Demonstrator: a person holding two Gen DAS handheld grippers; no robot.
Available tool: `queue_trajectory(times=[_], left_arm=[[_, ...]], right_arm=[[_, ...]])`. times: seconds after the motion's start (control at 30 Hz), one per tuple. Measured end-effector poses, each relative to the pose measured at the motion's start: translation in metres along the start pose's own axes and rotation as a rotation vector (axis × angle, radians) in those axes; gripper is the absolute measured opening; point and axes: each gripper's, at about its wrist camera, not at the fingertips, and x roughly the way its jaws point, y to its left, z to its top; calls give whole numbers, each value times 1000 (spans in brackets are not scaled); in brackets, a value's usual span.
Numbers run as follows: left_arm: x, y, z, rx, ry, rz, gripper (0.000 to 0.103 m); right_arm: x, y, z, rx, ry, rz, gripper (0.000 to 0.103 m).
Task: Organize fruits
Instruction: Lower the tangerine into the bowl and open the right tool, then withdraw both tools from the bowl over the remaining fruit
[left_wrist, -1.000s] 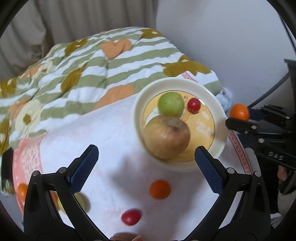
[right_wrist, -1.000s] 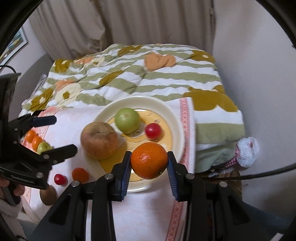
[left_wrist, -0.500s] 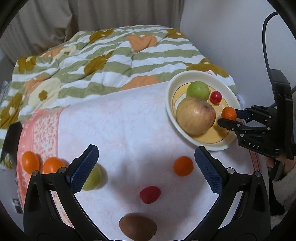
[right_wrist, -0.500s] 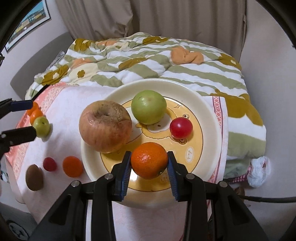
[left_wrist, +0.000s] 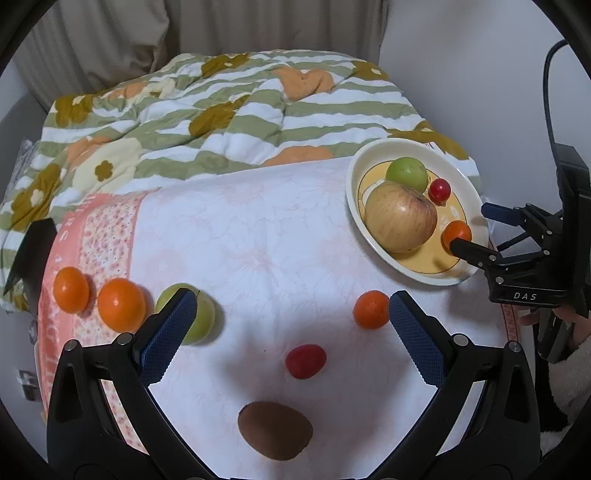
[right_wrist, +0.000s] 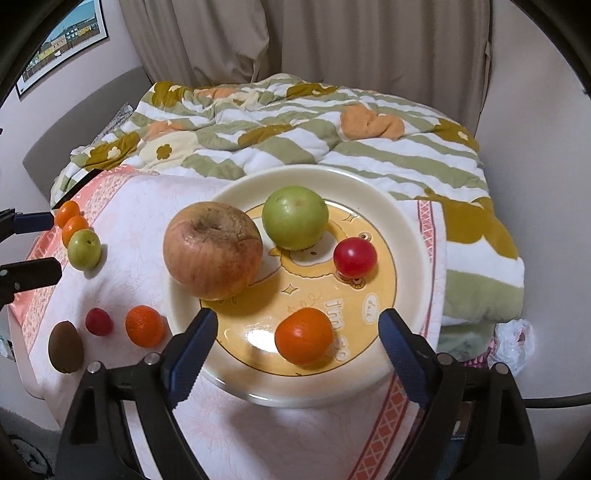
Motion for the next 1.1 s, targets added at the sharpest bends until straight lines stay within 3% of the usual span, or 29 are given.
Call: queue_trajectory(times=[0.57,0.87,1.1], left_arm=[[-67,24,-29,-83,-80,44,103],[-105,79,-52,-121,-126,73,103],[-121,127,-58,-86,-163,38,103]], right_arm=[[-64,18,3,-36,-29,-47,89],[-109,58,2,7,-72,-82,89],[-126,102,0,106,-104,-111,89]])
